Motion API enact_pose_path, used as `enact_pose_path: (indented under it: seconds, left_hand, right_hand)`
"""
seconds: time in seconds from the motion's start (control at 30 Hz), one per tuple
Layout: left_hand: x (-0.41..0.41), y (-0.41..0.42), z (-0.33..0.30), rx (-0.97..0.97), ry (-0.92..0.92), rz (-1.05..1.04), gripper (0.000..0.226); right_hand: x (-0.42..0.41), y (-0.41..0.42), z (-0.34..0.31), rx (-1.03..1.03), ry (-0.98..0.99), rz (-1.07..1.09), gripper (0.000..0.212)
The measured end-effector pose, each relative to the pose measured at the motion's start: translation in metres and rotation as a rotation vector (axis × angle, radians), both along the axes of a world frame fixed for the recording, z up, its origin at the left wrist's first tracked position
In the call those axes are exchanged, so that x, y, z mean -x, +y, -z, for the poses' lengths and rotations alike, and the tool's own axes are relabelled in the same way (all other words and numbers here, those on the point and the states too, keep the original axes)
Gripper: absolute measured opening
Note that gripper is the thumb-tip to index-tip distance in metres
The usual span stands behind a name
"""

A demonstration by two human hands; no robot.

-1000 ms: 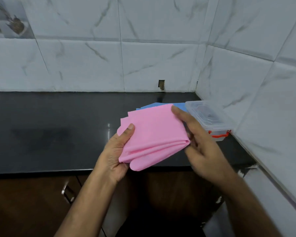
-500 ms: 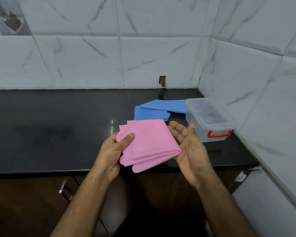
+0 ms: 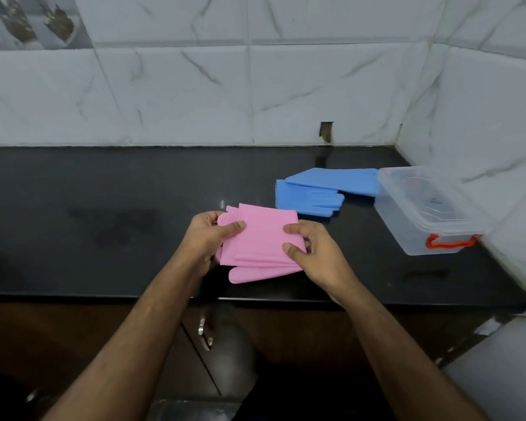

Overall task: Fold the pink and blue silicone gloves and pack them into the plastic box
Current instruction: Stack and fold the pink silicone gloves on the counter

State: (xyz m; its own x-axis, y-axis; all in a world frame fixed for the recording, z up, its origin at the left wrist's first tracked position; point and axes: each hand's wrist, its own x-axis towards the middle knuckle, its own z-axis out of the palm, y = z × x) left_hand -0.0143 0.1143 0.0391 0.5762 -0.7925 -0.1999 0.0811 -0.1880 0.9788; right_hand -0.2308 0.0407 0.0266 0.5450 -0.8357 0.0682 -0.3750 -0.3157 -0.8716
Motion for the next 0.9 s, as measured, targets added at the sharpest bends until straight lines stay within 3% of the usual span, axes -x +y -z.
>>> enact_pose_path:
  seconds: [0.2, 0.37, 0.53, 0.63, 0.77, 0.9]
  left_hand:
    - [-0.039, 0.028, 0.018, -0.014, -0.037, -0.087, 0.04]
    - [-0.048, 0.035, 0.031, 0.021, -0.054, -0.103, 0.04]
    - [-0.049, 0.04, 0.038, 0.056, -0.116, -0.157, 0.042]
    - [-0.042, 0.046, 0.04, 0.051, -0.255, -0.21, 0.046]
    - [-0.03, 0.052, 0.04, -0.005, -0.566, -0.193, 0.06]
    - [-0.014, 0.054, 0.026, 0.062, -0.773, -0.187, 0.058]
  right_hand:
    - [-0.046, 0.009, 0.017, 0.068, 0.095, -0.095, 0.048]
    - [-0.055, 0.015, 0.031, 0.227, 0.161, -0.053, 0.047]
    - [-0.053, 0.016, 0.032, 0.229, 0.162, -0.036, 0.046]
    - [-0.051, 0.017, 0.032, 0.244, 0.141, 0.001, 0.047]
    - [-0.043, 0.014, 0.034, 0.138, -0.031, 0.14, 0.048]
    - [-0.027, 0.015, 0.037, 0.163, 0.047, 0.211, 0.046]
